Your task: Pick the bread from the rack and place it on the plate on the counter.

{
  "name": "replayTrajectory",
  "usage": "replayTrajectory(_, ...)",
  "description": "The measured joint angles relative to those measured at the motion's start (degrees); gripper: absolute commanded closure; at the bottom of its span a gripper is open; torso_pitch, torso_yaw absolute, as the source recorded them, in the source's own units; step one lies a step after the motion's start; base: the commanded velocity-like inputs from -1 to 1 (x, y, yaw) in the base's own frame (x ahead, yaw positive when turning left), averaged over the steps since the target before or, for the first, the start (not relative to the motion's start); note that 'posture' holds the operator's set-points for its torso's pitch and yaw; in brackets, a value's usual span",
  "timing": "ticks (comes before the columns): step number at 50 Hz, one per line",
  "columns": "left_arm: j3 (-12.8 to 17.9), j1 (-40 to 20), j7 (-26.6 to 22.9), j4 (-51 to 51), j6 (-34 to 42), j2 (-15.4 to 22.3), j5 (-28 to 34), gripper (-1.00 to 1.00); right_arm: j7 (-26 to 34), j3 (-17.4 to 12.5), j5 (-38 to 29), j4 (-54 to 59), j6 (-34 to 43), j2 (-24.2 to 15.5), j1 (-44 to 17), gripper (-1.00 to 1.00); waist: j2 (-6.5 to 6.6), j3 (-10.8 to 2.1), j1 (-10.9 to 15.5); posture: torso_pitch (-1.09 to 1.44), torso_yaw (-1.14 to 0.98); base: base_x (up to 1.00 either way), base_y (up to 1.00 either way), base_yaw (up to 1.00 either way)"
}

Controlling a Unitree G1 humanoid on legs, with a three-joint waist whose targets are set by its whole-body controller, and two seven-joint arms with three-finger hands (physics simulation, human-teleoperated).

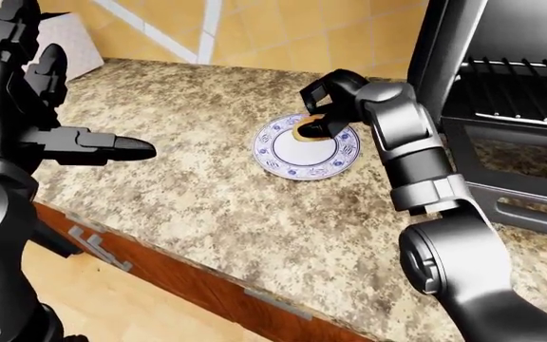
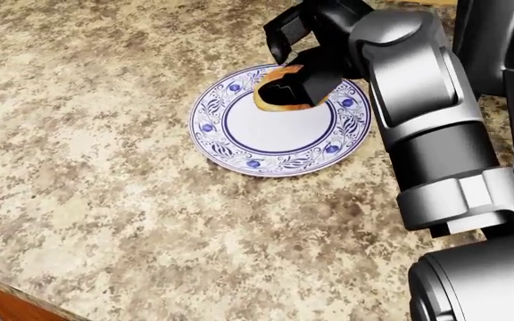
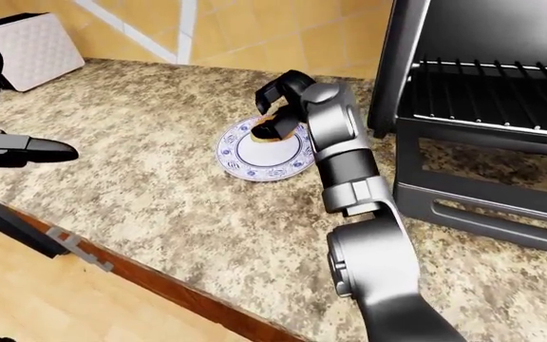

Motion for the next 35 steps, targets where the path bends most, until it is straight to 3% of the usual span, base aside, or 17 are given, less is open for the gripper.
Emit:
replayTrajectory(3, 0.38, 0.35, -0.09, -0.39, 0.23, -0.03, -0.1, -1.0, 0.09, 0.2, -0.16, -0.36, 0.09, 0.29, 0.41, 0.33, -0.02, -0.02, -0.03, 0.0, 0.49, 0.0, 0.0, 0.0)
replayTrajectory(14, 0.76, 1.0, 0.05, -0.92, 0.34, -0.11, -0.25, -1.0, 0.3, 0.3, -0.39, -0.34, -0.13, 0.78, 0.84, -0.04, -0.01, -0.01, 0.03, 0.0, 0.49, 0.0, 0.0, 0.0)
replayTrajectory(19, 0.47, 0.69, 0.16, -0.64, 0.22, -0.04, -0.13, -1.0, 0.11, 0.3, -0.51, 0.27, -0.68, 0.89, 0.84, -0.28, 0.01, -0.06, 0.02, 0.0, 0.49, 0.0, 0.0, 0.0)
replayTrajectory(20, 0.36, 0.54, 0.17, -0.49, 0.19, -0.05, -0.1, -1.0, 0.09, 0.33, -0.53, 0.38, -0.82, 0.89, 0.83, -0.42, 0.02, -0.07, 0.03, 0.0, 0.49, 0.0, 0.0, 0.0)
replayTrajectory(21, 0.28, 0.4, 0.16, -0.39, 0.2, 0.03, -0.09, -1.0, 0.12, 0.38, -0.56, 0.44, -0.92, 0.89, 0.79, -0.4, 0.02, -0.06, 0.03, 0.0, 0.49, 0.0, 0.0, 0.0)
replayTrajectory(24, 0.3, 0.02, 0.08, -0.32, 0.38, 0.24, -0.18, -1.0, 0.41, 0.43, -0.64, 0.32, -0.94, 0.8, 0.64, -0.95, 0.03, -0.03, 0.01, 0.0, 0.49, 0.0, 0.0, 0.0)
replayTrajectory(25, 0.26, -0.12, 0.09, -0.24, 0.37, 0.27, -0.17, -1.0, 0.48, 0.4, -0.68, 0.32, -0.94, 0.77, 0.55, -0.99, 0.04, -0.03, 0.02, 0.0, 0.49, 0.0, 0.0, 0.0)
replayTrajectory(35, -0.14, -0.97, 0.03, 0.27, 0.51, 0.6, -0.11, -1.0, 0.07, -0.14, -0.55, 1.35, -1.29, 0.5, -0.72, -1.0, 0.11, -0.04, -0.04, 0.0, 0.49, 0.0, 0.0, 0.0)
